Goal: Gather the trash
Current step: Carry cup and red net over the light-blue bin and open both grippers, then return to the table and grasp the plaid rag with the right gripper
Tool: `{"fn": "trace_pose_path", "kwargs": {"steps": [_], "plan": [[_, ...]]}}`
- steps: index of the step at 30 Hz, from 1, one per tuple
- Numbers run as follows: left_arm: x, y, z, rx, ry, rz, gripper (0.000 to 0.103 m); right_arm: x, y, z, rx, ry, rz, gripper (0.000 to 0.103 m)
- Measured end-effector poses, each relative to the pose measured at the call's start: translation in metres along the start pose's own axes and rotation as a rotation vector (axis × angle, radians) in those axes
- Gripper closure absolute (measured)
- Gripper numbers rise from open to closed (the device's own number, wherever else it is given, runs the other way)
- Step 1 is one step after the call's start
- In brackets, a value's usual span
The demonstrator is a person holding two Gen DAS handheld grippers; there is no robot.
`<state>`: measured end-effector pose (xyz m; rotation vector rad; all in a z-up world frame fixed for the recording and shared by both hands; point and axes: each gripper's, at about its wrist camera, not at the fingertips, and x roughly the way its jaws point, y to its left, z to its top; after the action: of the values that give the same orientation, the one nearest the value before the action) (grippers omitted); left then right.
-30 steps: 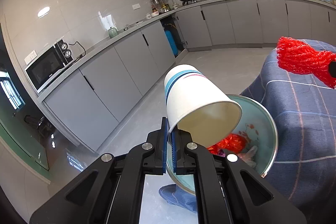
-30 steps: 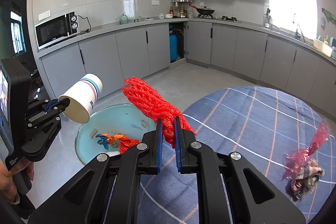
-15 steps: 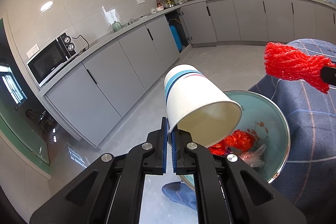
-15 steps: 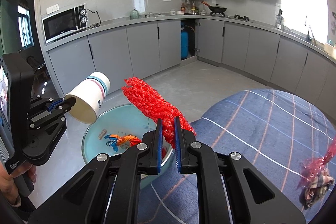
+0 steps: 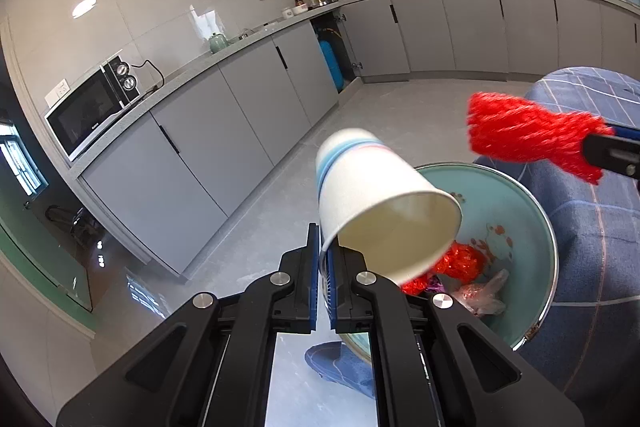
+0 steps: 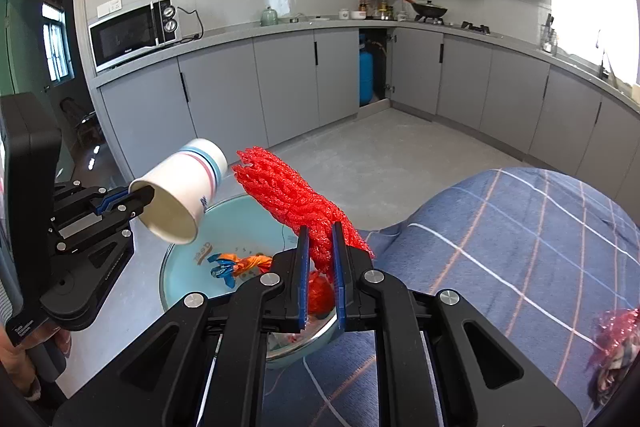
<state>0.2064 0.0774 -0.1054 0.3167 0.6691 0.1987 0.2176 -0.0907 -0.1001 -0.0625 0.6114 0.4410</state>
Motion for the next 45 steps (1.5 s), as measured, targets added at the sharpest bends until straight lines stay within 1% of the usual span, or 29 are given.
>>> {"fn": "trace_pose_path", "kwargs": {"steps": [1, 3, 4, 5, 6, 7, 8, 13, 16, 19, 23, 25, 26, 32, 33, 35, 41, 45], "plan": [[0.001, -0.001, -0.001, 0.001, 0.002, -0.001, 0.095, 0.002, 0.001, 0.000, -0.003, 0.003, 0.004, 0.090], [0.002, -0.002, -0.002, 0.001, 0.003, -0.007, 0.095, 0.008, 0.003, -0.002, -0.008, 0.006, 0.015, 0.088], [0.002, -0.003, -0.002, 0.004, 0.008, -0.014, 0.093, 0.011, 0.002, -0.003, -0.009, 0.007, 0.016, 0.085], [0.003, -0.005, -0.003, 0.006, 0.011, -0.016, 0.089, 0.014, 0.004, -0.004, -0.009, 0.008, 0.013, 0.083], [0.003, -0.005, -0.004, 0.005, 0.011, -0.013, 0.084, 0.016, 0.003, -0.005, -0.004, 0.010, 0.013, 0.072], [0.003, -0.005, -0.004, 0.004, 0.006, -0.005, 0.071, 0.017, 0.001, -0.006, 0.002, 0.010, 0.012, 0.062], [0.003, -0.005, -0.004, 0.006, 0.001, 0.001, 0.059, 0.018, -0.001, -0.007, 0.010, 0.012, 0.013, 0.060], [0.003, -0.006, -0.005, 0.008, 0.001, 0.000, 0.058, 0.017, -0.009, -0.012, 0.028, 0.024, -0.005, 0.058], [0.000, -0.008, -0.005, 0.011, -0.004, -0.001, 0.053, 0.012, -0.010, -0.013, 0.032, 0.021, -0.014, 0.055], [-0.003, -0.009, -0.004, 0.013, -0.013, 0.000, 0.049, 0.006, -0.015, -0.016, 0.042, 0.018, -0.022, 0.054], [-0.006, -0.011, -0.002, 0.016, -0.020, -0.003, 0.047, -0.004, -0.023, -0.019, 0.059, 0.015, -0.041, 0.053], [-0.010, -0.015, -0.002, 0.019, -0.028, -0.004, 0.043, -0.010, -0.026, -0.021, 0.065, 0.008, -0.053, 0.046], [-0.011, -0.016, -0.002, 0.021, -0.031, -0.005, 0.042, -0.013, -0.027, -0.021, 0.069, 0.003, -0.058, 0.045], [-0.021, -0.026, -0.001, 0.038, -0.048, -0.012, 0.041, -0.026, -0.034, -0.025, 0.084, -0.013, -0.075, 0.045], [-0.023, -0.027, -0.002, 0.039, -0.050, -0.011, 0.040, -0.028, -0.036, -0.026, 0.088, -0.015, -0.077, 0.045], [-0.025, -0.028, -0.001, 0.038, -0.059, -0.005, 0.033, -0.031, -0.036, -0.026, 0.090, -0.020, -0.081, 0.045], [-0.033, -0.037, 0.001, 0.044, -0.075, -0.011, 0.029, -0.043, -0.042, -0.031, 0.096, -0.031, -0.107, 0.044], [-0.040, -0.049, 0.003, 0.056, -0.091, -0.036, 0.027, -0.054, -0.056, -0.037, 0.111, -0.039, -0.143, 0.044]]}}
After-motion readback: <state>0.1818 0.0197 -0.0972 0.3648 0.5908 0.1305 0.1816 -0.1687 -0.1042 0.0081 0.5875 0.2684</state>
